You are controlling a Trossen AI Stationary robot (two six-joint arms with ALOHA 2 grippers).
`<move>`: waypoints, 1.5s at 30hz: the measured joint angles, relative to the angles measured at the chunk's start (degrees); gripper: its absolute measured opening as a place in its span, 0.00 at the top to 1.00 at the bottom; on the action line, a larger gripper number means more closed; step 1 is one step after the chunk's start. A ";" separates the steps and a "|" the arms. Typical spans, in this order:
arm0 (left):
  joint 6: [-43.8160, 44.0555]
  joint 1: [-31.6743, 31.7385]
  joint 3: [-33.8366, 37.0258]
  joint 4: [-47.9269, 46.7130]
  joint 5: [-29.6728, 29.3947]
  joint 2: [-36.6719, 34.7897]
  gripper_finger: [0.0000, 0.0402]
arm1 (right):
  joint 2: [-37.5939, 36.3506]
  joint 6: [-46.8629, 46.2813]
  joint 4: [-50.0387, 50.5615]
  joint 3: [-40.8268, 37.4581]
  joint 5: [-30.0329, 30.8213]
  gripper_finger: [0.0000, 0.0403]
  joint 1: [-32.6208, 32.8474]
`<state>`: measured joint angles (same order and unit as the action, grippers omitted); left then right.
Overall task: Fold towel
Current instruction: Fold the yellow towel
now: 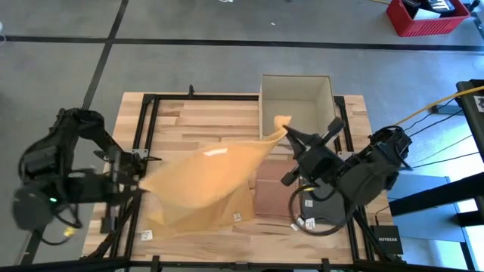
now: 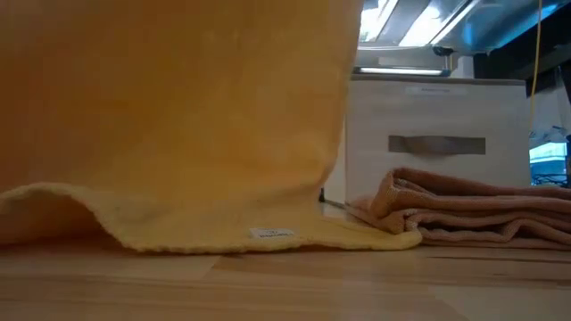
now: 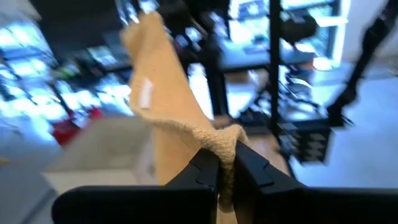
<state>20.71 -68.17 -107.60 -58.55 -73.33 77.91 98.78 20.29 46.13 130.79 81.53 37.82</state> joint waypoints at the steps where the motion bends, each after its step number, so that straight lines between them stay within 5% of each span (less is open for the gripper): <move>1: -1.83 -0.70 -0.67 0.80 -2.76 -0.03 0.97 | 0.00 2.01 -1.73 0.40 0.00 0.99 0.00; 6: -15.57 -2.81 -2.67 9.54 -16.37 0.04 0.97 | 0.07 11.94 -9.43 1.56 -0.06 0.99 -1.87; 22: -61.52 0.84 -12.31 41.58 -16.80 0.04 0.97 | 0.07 38.42 -35.01 1.60 -15.06 0.99 -9.40; 34: -64.82 -4.09 -13.61 44.20 -16.78 1.02 0.97 | -0.08 38.47 -31.24 1.58 -7.65 0.99 -3.10; 39: -64.94 -9.42 -11.61 43.80 -16.65 1.75 0.99 | -2.53 31.14 -21.35 1.52 -13.73 0.99 1.44; 45: -66.77 -11.40 -11.09 43.57 -16.65 1.25 0.99 | -7.12 18.34 -8.94 1.58 -22.67 0.99 -2.30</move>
<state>-46.06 -79.57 -118.69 -14.98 -89.97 79.15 91.66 38.63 37.19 132.38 58.87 35.52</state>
